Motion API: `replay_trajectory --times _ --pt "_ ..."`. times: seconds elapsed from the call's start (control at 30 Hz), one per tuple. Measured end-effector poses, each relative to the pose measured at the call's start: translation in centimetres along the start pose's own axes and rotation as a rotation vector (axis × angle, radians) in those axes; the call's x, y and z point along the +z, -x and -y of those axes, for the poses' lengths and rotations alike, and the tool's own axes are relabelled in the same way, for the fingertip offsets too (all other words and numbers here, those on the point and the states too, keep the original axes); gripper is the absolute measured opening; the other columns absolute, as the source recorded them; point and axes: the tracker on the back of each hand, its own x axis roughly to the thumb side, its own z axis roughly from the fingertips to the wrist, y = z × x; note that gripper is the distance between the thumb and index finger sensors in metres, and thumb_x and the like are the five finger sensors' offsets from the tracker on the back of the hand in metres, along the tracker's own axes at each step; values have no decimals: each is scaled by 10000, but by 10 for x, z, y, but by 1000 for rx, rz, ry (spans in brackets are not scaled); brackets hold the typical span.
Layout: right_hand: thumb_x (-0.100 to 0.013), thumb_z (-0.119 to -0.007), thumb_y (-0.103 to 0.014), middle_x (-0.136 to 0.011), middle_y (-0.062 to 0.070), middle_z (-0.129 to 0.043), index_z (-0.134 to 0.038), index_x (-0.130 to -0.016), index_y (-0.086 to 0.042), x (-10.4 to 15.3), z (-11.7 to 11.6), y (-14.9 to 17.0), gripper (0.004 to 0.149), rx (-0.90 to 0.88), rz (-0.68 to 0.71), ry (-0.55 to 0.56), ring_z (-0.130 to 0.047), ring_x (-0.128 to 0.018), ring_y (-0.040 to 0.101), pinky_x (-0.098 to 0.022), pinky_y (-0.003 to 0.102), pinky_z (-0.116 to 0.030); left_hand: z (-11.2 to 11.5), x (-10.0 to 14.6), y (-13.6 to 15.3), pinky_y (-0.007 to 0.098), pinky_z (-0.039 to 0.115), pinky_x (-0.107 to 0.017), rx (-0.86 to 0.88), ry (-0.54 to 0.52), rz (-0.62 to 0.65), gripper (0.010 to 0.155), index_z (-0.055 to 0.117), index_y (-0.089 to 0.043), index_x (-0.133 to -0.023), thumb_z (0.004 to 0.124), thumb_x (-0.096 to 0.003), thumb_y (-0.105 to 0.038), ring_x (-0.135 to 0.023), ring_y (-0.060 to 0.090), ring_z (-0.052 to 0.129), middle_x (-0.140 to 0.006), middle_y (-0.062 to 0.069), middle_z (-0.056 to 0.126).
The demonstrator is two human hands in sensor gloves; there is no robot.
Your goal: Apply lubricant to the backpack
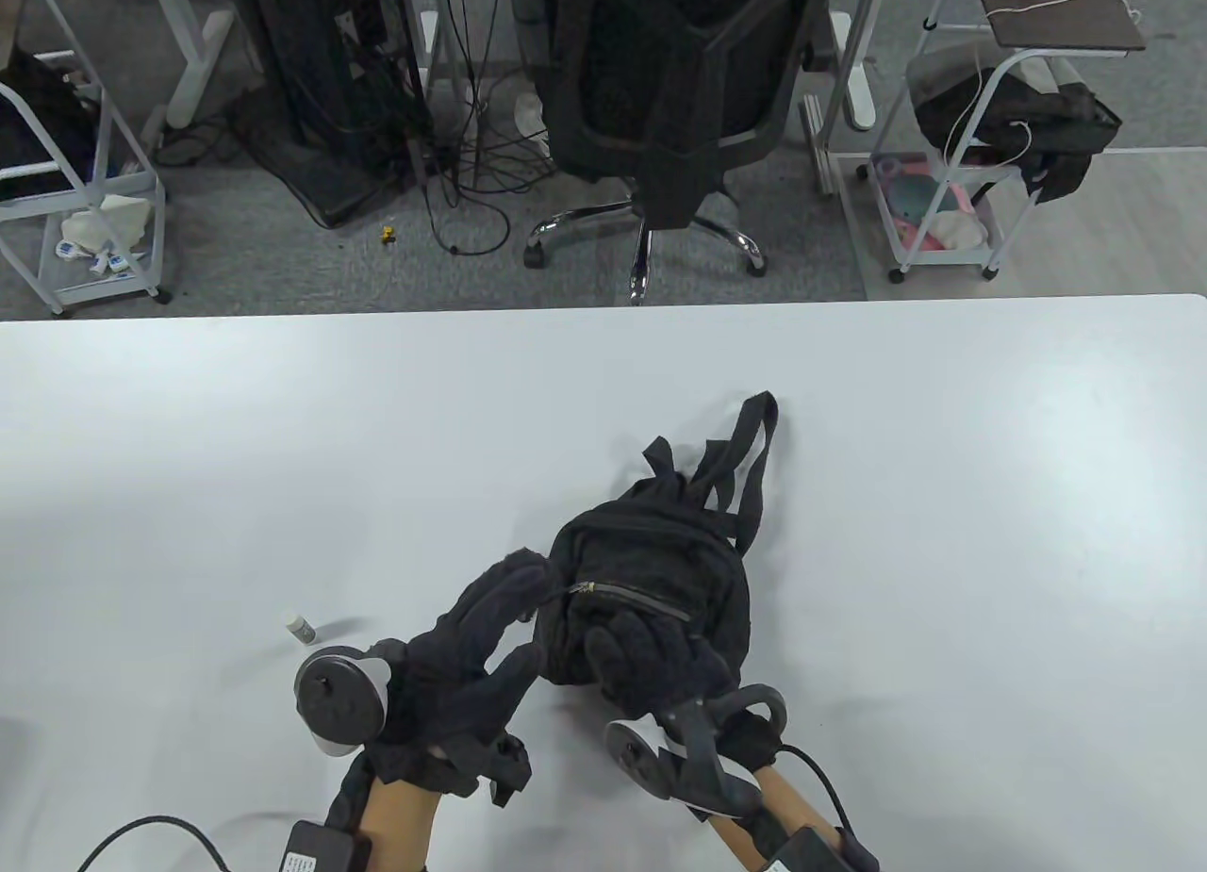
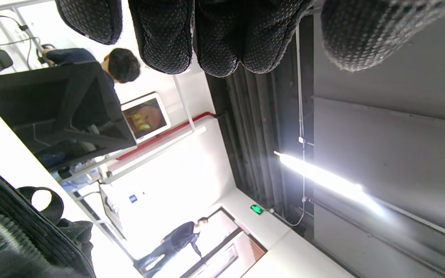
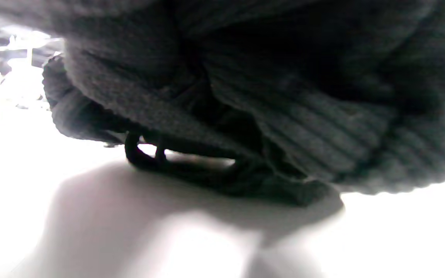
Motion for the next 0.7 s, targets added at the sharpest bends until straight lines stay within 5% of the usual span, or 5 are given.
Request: replay_trajectory --times 0.3,0.5,0.7 --pt "-521 -854 -398 -1069 -145 -717 -640 -998 -486 -1 -14 12 530 -58 94 -192 -846 -1010 285 -701 442 -788 6 1 7 687 607 -694 -40 35 -26 686 704 -186 -1051 748 -492 -580 -977 485 758 -1120 125 661" --pt "-475 -848 -422 -1157 -83 -524 -504 -1049 -455 1 -22 25 669 -145 117 -330 -580 -1124 336 -773 526 -576 11 3 13 688 607 -693 -56 67 -49 684 708 -187 -1049 749 -491 -579 -977 485 759 -1119 127 661" --pt "-473 -837 -416 -1190 -20 -430 -474 -1078 -428 -2 -17 55 706 -510 147 -493 -428 -1140 376 -771 587 -425 13 4 18 689 606 -694 -50 88 -64 695 694 -187 -1058 750 -489 -582 -980 487 754 -1126 128 649"
